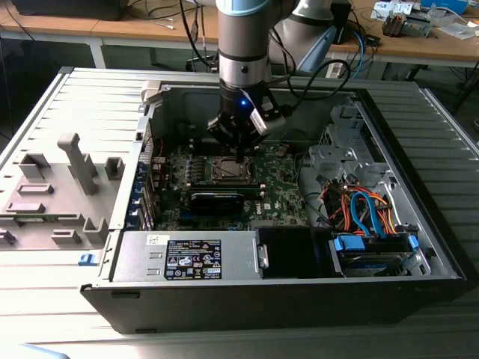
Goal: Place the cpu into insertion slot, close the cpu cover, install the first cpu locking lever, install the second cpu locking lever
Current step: 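Install the first cpu locking lever, then install the second cpu locking lever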
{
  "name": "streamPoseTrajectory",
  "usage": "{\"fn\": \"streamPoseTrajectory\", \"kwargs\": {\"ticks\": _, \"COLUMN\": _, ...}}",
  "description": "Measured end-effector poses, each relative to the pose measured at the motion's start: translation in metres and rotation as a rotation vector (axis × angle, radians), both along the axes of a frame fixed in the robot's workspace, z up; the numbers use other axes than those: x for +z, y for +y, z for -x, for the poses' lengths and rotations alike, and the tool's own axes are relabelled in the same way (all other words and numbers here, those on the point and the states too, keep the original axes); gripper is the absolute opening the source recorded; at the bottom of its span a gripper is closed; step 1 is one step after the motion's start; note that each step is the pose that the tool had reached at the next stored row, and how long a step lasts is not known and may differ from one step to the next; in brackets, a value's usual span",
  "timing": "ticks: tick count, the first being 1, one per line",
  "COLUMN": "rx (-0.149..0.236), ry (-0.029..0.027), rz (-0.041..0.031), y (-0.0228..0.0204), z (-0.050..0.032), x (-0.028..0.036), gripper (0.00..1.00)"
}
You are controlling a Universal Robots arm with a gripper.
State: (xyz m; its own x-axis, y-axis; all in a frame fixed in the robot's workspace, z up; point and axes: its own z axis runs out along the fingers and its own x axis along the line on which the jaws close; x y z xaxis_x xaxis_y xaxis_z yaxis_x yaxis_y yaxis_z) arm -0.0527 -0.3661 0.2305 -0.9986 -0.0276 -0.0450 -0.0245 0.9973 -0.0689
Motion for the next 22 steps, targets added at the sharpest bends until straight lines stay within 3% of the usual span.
{"fn": "streamPoseTrajectory", "kwargs": {"ticks": 6, "rx": 0.000, "ry": -0.0013, "rz": -0.0001, "y": -0.0095, "z": 0.0018, "x": 0.0000, "gripper": 0.11}}
{"fn": "streamPoseTrajectory", "kwargs": {"ticks": 22, "rx": 0.000, "ry": -0.0012, "rz": 0.0001, "y": -0.0114, "z": 0.0018, "x": 0.0000, "gripper": 0.11}}
